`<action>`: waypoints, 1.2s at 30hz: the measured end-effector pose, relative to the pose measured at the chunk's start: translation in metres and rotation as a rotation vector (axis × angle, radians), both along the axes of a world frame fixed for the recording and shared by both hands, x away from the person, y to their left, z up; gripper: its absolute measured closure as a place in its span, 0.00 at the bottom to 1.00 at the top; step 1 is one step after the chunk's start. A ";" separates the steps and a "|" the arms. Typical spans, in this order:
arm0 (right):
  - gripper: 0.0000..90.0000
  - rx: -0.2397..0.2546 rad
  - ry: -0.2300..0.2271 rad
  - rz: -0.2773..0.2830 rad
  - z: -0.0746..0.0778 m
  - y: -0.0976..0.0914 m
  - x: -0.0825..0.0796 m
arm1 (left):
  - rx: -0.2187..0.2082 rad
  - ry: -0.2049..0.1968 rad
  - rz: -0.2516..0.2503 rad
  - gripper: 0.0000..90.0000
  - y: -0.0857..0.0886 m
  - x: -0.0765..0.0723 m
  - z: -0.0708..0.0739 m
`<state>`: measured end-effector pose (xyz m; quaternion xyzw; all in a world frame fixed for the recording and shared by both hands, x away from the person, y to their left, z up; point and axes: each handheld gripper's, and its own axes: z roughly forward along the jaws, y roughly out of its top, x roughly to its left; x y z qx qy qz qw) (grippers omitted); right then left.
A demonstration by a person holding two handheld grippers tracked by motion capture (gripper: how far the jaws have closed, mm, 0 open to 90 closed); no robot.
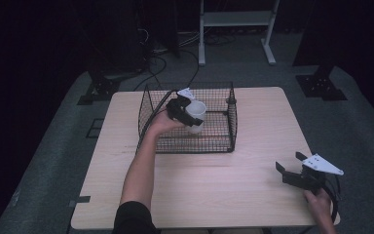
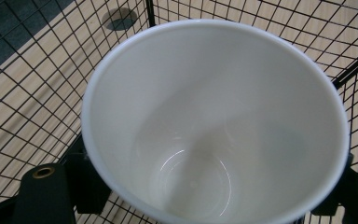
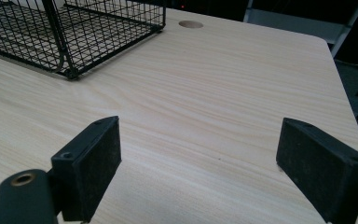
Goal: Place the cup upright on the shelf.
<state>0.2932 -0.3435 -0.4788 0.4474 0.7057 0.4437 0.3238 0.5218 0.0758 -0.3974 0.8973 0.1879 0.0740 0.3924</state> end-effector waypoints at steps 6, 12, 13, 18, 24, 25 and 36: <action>0.14 0.000 -0.001 0.001 0.000 0.000 0.000 | 0.036 0.012 -0.009 0.23 -0.002 0.001 -0.005; 0.14 -0.001 -0.001 -0.001 0.000 0.000 0.000 | 0.046 0.031 -0.003 0.23 -0.003 0.004 -0.012; 0.14 -0.001 -0.001 0.000 0.000 0.000 0.000 | 0.049 0.036 -0.002 0.23 -0.003 0.004 -0.013; 0.15 0.000 -0.002 0.000 0.000 0.000 0.000 | 0.076 0.052 -0.014 0.23 -0.006 0.005 -0.018; 0.15 -0.002 -0.003 0.002 0.000 0.000 0.000 | 0.086 0.061 -0.011 0.23 -0.004 0.005 -0.019; 0.14 -0.001 -0.002 0.001 0.000 0.000 0.000 | 0.090 0.062 -0.013 0.22 -0.004 0.005 -0.019; 0.14 -0.001 -0.002 0.000 0.000 0.000 0.000 | 0.143 0.068 -0.015 0.21 -0.002 0.004 -0.021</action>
